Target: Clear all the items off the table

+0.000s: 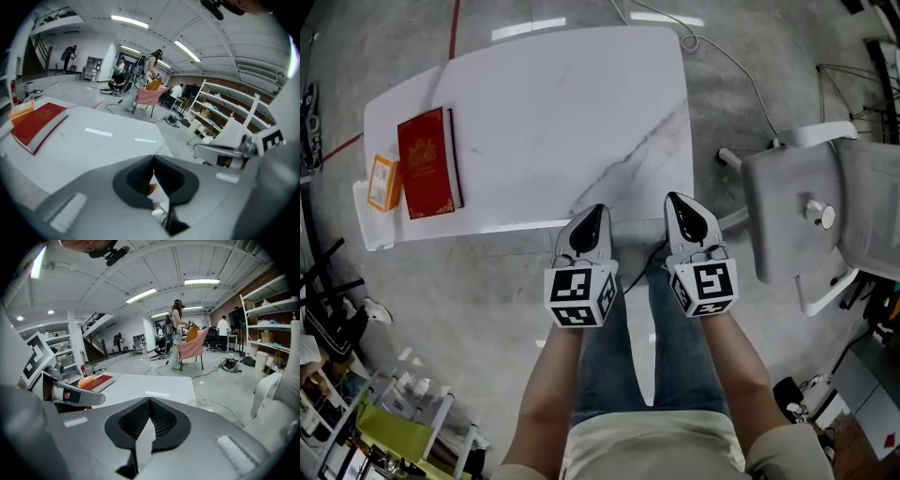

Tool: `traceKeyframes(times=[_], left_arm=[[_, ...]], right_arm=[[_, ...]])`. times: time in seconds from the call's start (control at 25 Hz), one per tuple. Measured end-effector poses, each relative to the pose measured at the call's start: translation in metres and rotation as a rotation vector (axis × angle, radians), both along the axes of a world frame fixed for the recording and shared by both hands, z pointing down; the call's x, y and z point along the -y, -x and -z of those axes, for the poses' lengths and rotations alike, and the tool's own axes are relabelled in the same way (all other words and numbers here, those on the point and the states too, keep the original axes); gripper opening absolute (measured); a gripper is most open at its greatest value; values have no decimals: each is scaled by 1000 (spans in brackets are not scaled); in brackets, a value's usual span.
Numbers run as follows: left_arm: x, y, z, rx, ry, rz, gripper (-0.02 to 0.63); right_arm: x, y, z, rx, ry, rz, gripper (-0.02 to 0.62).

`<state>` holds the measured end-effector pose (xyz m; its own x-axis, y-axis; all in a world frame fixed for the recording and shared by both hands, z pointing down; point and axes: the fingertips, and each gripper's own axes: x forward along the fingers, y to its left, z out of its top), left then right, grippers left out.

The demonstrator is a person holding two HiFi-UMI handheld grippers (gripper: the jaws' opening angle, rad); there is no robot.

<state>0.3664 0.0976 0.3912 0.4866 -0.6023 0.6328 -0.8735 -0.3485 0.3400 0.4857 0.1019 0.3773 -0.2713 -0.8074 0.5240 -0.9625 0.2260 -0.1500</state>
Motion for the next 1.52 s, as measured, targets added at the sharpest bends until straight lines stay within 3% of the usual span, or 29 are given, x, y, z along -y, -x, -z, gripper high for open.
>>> traceKeyframes(times=[0.84,1.52], left_arm=[[4,185,-5,-2,17,196,9],[-3,320,-17,14,27,377,9]], right_arm=[[25,205,6,14,26,277,0],[45,319,8,6,24,392,0]])
